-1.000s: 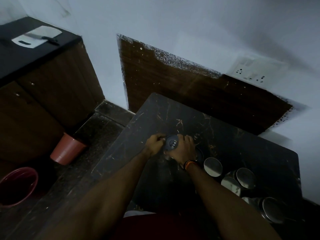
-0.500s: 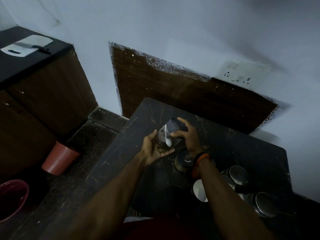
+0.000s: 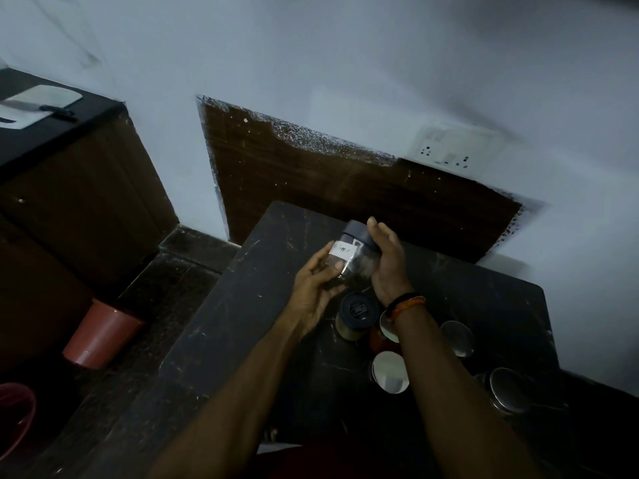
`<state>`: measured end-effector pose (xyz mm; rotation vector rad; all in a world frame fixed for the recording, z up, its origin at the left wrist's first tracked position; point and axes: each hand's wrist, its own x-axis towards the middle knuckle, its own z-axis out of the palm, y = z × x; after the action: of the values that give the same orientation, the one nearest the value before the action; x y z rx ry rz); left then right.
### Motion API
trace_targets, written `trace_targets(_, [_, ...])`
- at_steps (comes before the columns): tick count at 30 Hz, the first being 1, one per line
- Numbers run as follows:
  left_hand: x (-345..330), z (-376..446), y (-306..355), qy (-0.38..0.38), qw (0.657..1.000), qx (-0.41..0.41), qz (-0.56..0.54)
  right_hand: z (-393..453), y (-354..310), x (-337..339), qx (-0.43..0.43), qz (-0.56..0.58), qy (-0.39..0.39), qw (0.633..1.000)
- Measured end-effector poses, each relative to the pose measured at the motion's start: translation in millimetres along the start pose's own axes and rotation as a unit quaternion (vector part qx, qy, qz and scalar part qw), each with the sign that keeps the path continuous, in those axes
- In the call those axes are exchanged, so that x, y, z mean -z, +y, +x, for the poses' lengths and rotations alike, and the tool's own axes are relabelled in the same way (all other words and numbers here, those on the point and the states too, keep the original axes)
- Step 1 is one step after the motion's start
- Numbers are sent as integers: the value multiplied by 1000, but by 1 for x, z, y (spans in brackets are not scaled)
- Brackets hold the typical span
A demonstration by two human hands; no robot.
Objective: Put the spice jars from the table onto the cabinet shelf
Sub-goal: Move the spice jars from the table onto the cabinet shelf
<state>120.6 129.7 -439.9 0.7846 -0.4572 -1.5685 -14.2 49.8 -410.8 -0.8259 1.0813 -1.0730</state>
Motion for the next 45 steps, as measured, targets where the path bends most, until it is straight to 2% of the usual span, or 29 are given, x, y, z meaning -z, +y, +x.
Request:
trace_targets(2, [-8, -2, 3, -11, 1000, -5, 1, -2, -8, 3, 5, 34, -2, 999])
trace_targets(6, [-18, -2, 12, -64, 997, 21, -27, -12, -28, 5, 3, 116, -72, 991])
trace_targets(8, [-22, -1, 15, -96, 995, 25, -23, -15, -35, 5, 2, 143, -73, 987])
trace_targets(16, [-41, 4, 18, -102, 994, -31, -3, -18, -56, 2, 23, 95, -110, 989])
trace_targets(24, [-71, 20, 48, -167, 984, -47, 38, -17, -104, 2, 94, 39, -100, 990])
trace_targets(30, [-113, 34, 92, -216, 970, -81, 78, -17, -163, -7, 175, 28, -107, 978])
trace_targets(35, [-157, 42, 138, -243, 955, -112, 127, -24, -220, -21, 232, 24, -77, 969])
trace_targets(45, [-233, 53, 227, -293, 919, -187, 186, -34, -325, -51, 343, 28, -103, 933])
